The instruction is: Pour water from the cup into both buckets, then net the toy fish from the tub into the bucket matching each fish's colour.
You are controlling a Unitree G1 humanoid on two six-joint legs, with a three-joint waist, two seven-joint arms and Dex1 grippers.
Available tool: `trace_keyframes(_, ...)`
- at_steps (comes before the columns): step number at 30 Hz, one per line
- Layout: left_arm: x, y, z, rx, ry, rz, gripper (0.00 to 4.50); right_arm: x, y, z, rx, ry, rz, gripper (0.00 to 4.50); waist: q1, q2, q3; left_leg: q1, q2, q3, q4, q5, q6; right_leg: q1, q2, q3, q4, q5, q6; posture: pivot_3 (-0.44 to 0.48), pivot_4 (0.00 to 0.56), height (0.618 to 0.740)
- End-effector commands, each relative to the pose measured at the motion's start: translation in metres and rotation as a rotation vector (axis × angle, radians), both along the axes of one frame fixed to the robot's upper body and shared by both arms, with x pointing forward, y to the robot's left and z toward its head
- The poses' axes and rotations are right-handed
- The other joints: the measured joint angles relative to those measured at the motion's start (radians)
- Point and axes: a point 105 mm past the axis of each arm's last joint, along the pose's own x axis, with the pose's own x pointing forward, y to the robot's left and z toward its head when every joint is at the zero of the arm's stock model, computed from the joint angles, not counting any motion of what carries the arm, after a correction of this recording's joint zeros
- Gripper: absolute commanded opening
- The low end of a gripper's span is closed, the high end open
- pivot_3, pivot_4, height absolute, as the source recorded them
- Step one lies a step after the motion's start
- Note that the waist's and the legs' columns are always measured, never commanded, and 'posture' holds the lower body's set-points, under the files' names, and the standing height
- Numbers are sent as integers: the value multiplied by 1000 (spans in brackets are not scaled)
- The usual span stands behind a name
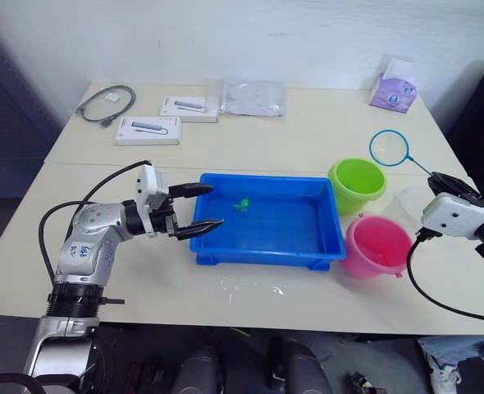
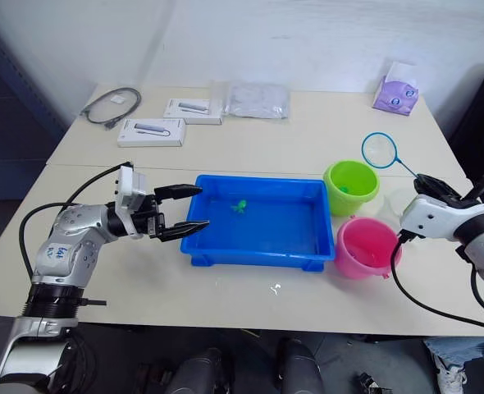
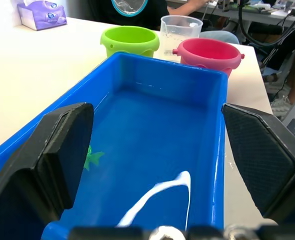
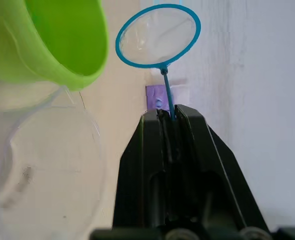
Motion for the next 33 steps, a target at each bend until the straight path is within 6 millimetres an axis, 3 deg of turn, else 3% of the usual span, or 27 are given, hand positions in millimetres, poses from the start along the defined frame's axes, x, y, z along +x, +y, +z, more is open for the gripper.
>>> trace_keyframes(1,-1,16,2,11,-33,46,4400,-12,58,8,336,198,278,0,-8,0,0,0,0,0,0,0,0,0,0,0,1,0,0,0,150,740)
trace_keyframes(8,-4,35,-5,29,-17,115,4400,-37,113,-20,620,745,333,0,-4,1,0,-1,0,-2,0,-1,1,0,-7,-1,0,0,-1,0,150,740)
trace_keyframes(11,-6,43,-7,36,-13,147,4400,-32,112,-35,637,850,166,0,-4,1,0,-1,0,-3,0,-1,2,0,-8,-2,-1,0,-1,0,150,740)
trace_keyframes(24,-16,59,-12,72,11,228,4400,2,154,-59,553,965,90,0,-12,1,0,-4,-1,-1,-1,-1,2,-3,-8,-3,-1,1,-2,0,150,740)
trace_keyframes(28,-17,60,-11,73,10,235,4400,20,178,-54,556,942,127,0,-14,1,0,-4,-1,-1,-1,-1,2,-4,-8,-4,0,1,-2,0,150,740)
trace_keyframes(33,-18,59,-11,75,17,235,4400,32,195,-47,582,863,203,0,-11,1,0,-5,-1,0,-2,-1,1,-5,-7,-4,-1,1,-2,0,150,740)
